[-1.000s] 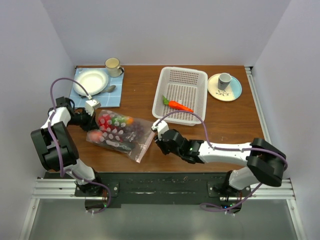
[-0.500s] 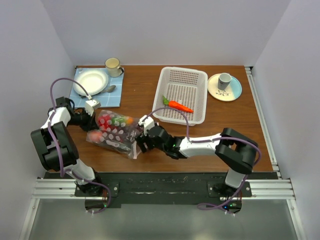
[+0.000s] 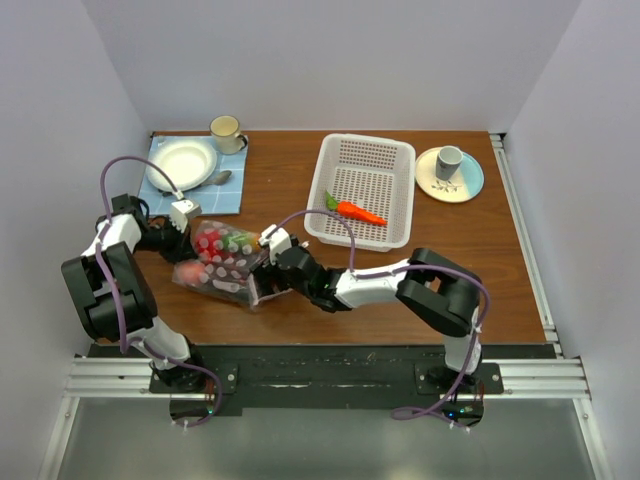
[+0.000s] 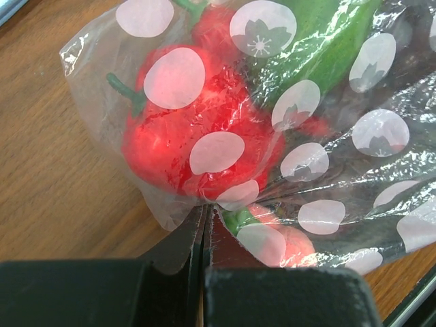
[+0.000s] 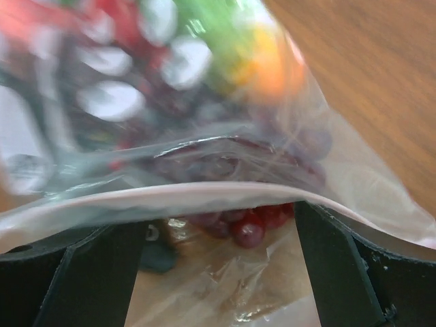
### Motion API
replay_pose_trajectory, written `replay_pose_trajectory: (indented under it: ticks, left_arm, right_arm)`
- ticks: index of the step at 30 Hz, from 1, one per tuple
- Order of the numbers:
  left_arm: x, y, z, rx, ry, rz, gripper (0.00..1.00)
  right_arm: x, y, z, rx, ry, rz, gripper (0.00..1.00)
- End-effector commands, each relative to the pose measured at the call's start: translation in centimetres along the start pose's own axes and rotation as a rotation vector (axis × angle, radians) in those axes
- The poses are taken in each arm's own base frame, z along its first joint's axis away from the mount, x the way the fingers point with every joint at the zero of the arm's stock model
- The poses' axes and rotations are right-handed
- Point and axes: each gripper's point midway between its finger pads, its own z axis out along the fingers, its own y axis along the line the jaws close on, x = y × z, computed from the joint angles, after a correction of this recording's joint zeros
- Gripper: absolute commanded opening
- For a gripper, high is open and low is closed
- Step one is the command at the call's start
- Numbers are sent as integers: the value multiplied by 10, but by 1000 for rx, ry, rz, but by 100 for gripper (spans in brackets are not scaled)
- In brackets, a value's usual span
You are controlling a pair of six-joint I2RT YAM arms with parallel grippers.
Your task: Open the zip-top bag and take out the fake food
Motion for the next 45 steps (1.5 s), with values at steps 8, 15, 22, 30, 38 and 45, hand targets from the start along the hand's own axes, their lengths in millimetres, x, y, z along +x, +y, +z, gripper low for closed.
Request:
replay_pose_trajectory:
  ticks: [8,15,22,30,38,45]
  left_arm:
    - [7,-2,0,27,23,0,0]
    - [9,-5,0,31,24,3,0]
    - [7,-6,-2,26,20,8,0]
    - [8,-6,0,32,18,5,0]
    - [7,-6,1,36,12,-6,0]
    - [7,-7,3,40,1,-7,0]
  right_arm:
    - [13,1,25,30,-20,26,84]
    - [0,12,17,-31,-45,38,42]
    - [-4,12,9,-35,-30,17,0]
    - [-4,-11,-46,6,-45,25,0]
    - [10,-23,-82,20,-17,46,0]
    - [7,-39,-148,32,27,55,0]
